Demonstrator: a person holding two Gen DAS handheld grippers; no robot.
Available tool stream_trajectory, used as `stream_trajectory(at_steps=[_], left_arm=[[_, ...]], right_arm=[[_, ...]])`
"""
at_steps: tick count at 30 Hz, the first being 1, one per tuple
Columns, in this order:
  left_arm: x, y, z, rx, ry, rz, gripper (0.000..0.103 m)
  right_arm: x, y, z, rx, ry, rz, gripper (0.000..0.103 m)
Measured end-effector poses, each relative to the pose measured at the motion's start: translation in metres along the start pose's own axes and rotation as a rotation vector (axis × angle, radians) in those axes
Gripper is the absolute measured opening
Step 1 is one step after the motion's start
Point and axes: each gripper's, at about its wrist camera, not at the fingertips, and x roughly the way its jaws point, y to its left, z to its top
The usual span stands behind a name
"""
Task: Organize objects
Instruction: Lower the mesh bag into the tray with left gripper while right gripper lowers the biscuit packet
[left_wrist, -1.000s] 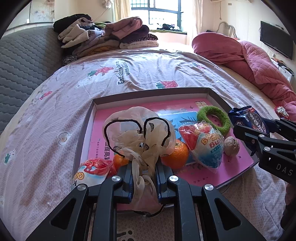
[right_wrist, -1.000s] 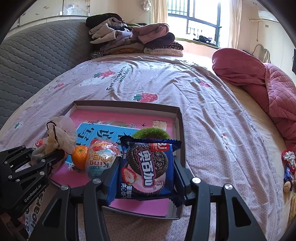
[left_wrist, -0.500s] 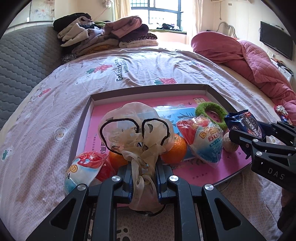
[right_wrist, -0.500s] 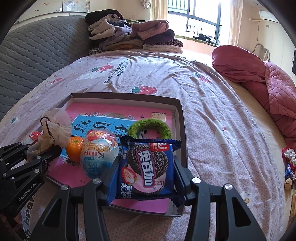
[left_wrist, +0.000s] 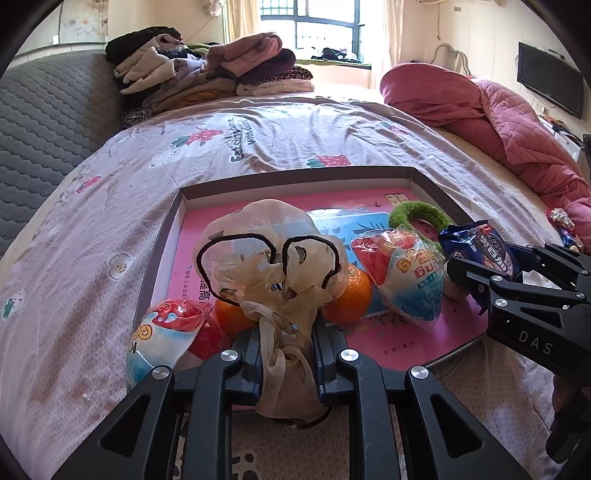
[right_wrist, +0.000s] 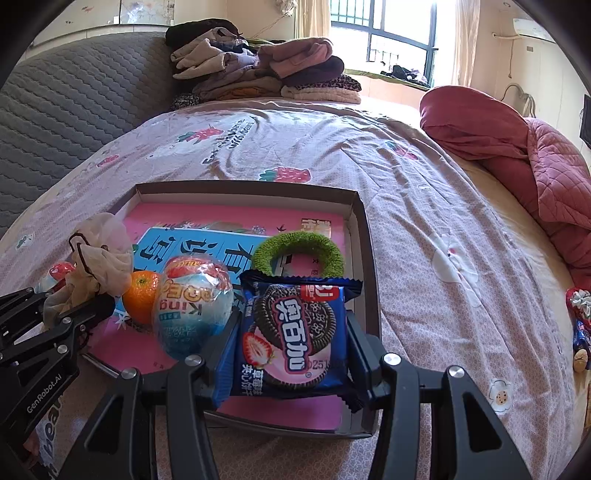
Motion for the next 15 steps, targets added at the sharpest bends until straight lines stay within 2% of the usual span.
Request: stream_trajectory(at_steps=[15], left_arm=[[-0.0028, -0.0067, -0.0024, 0.027, -0.004, 0.02, 0.029]], right_arm=[[0.0002, 0.0022, -0.001, 0.003, 0.012, 0.01, 0.052]])
